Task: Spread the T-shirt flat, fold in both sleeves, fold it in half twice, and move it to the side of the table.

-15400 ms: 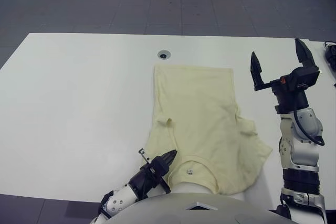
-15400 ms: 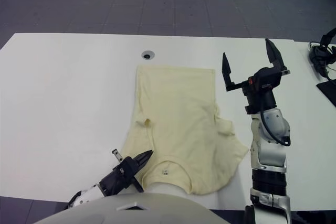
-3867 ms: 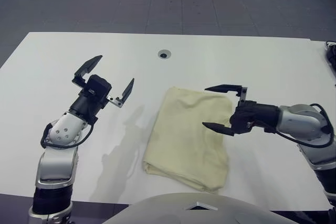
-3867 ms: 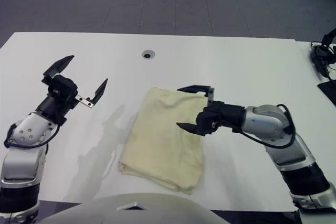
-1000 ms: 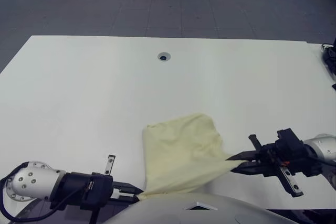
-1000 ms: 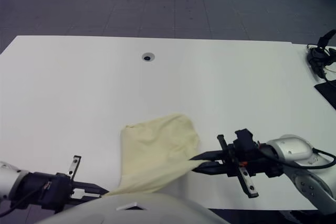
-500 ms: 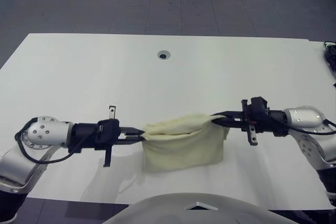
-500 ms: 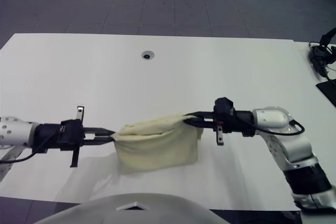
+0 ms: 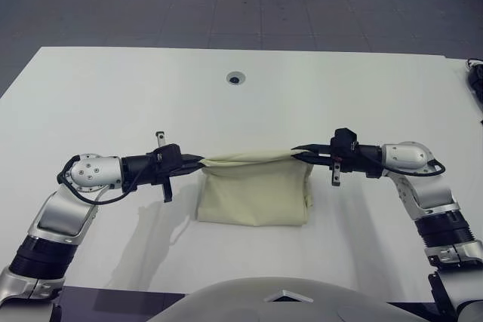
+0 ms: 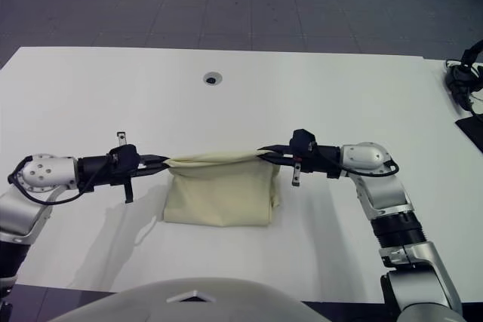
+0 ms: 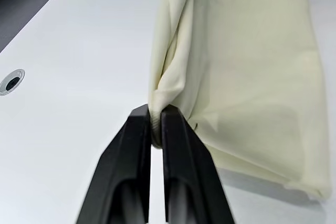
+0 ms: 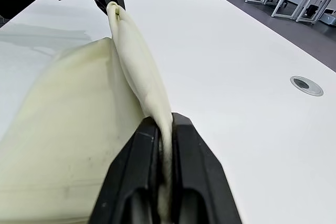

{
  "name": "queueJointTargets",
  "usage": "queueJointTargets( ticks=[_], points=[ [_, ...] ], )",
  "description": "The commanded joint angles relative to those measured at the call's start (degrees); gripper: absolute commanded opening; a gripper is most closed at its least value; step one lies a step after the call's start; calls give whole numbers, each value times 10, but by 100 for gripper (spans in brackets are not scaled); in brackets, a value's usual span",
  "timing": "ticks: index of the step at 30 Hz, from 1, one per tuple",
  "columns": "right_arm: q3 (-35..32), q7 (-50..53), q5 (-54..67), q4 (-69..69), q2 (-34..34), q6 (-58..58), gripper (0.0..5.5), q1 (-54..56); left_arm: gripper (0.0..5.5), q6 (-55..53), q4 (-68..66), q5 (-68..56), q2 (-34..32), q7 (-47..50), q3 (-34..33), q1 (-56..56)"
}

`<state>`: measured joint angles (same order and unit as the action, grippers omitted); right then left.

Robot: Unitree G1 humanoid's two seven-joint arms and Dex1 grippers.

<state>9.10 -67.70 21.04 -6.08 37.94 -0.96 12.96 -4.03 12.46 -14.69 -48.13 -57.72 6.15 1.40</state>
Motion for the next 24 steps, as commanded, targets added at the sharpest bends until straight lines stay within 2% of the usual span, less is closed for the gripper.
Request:
queueJointTargets(
  ticks=[1, 7, 14, 17, 20, 24],
  points=[
    [-21, 19, -17, -10, -5, -10, 114, 7, 46, -21, -6, 20, 21, 32, -1, 2],
    [-54, 96, -48, -24, -30, -43, 206, 23, 137, -78, -20, 29, 83, 143, -37, 15],
    [-22, 112, -75, 54, -50, -63, 313, -9, 248, -122, -17, 20, 146, 252, -101, -56],
    [6, 113, -89, 91, -63, -65, 362, -11, 300, -123, -13, 27, 159, 279, -111, -68],
    [58, 101, -122, 99, -79, -76, 408, 6, 348, -114, 13, 10, 179, 308, -147, -70],
    [145, 110, -241, -1, -117, -150, 478, 84, 421, -95, 53, -24, 229, 388, -230, -48]
  ],
)
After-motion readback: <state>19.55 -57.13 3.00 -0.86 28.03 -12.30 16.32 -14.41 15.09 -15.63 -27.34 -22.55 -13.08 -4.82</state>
